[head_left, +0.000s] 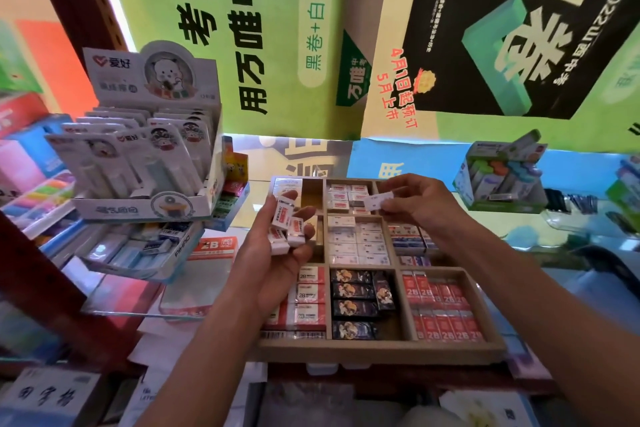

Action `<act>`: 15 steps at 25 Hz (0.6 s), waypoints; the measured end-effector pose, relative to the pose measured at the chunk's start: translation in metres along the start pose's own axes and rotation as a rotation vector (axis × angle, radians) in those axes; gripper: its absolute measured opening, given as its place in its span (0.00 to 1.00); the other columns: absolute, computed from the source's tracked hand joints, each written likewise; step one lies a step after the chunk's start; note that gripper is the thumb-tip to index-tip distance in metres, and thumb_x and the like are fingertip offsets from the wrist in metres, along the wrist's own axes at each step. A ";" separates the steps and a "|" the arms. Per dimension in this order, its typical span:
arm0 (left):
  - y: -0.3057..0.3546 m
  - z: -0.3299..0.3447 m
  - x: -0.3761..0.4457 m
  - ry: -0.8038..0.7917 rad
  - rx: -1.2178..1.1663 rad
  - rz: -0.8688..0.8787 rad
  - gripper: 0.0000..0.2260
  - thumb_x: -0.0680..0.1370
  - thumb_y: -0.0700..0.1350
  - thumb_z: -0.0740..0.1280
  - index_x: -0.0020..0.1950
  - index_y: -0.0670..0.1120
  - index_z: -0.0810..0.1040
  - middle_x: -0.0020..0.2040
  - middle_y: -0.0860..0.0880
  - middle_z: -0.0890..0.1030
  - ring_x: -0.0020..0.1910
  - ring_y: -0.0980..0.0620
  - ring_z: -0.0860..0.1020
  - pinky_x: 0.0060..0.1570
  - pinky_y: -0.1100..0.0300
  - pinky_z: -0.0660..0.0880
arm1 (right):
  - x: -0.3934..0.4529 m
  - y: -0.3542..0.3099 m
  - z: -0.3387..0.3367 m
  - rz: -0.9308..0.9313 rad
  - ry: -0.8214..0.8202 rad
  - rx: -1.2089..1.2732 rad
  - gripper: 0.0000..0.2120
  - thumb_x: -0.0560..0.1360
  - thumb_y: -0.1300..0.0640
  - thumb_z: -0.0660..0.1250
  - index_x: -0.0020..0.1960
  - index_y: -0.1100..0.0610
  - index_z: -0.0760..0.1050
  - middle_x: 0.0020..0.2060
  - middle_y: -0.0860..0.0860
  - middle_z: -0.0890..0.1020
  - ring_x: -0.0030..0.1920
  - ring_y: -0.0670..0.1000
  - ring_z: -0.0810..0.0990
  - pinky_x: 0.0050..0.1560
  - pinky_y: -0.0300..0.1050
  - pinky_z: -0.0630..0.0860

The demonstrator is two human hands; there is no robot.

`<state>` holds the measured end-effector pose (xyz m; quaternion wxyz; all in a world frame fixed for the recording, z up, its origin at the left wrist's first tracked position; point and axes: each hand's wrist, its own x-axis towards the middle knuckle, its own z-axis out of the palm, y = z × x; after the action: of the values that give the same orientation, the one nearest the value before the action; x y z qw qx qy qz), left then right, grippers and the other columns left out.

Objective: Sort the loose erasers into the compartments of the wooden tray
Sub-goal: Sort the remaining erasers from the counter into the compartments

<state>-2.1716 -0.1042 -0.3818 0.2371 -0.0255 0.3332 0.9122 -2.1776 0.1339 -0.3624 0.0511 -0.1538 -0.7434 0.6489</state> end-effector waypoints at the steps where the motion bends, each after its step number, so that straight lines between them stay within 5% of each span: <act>1: 0.000 -0.001 0.001 0.002 0.001 0.000 0.15 0.78 0.54 0.64 0.59 0.47 0.76 0.46 0.44 0.82 0.37 0.52 0.76 0.24 0.66 0.70 | -0.001 0.002 0.000 0.009 -0.011 0.048 0.12 0.68 0.71 0.75 0.46 0.56 0.83 0.50 0.59 0.81 0.47 0.58 0.85 0.49 0.50 0.83; 8: 0.000 -0.004 0.003 -0.004 -0.009 -0.006 0.13 0.79 0.54 0.63 0.58 0.48 0.77 0.46 0.45 0.81 0.38 0.52 0.77 0.25 0.65 0.71 | -0.011 0.002 0.004 0.023 -0.073 0.308 0.12 0.71 0.70 0.72 0.52 0.61 0.78 0.49 0.59 0.84 0.46 0.56 0.86 0.40 0.43 0.83; 15: -0.001 -0.001 0.001 0.005 0.010 0.007 0.14 0.79 0.54 0.63 0.59 0.47 0.77 0.45 0.45 0.81 0.36 0.52 0.77 0.25 0.65 0.71 | -0.016 0.002 0.018 0.086 -0.062 0.166 0.07 0.73 0.69 0.71 0.49 0.61 0.80 0.46 0.60 0.86 0.42 0.56 0.86 0.40 0.44 0.83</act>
<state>-2.1723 -0.1042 -0.3835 0.2330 -0.0253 0.3383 0.9114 -2.1668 0.1122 -0.3654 0.0126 -0.1608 -0.6811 0.7142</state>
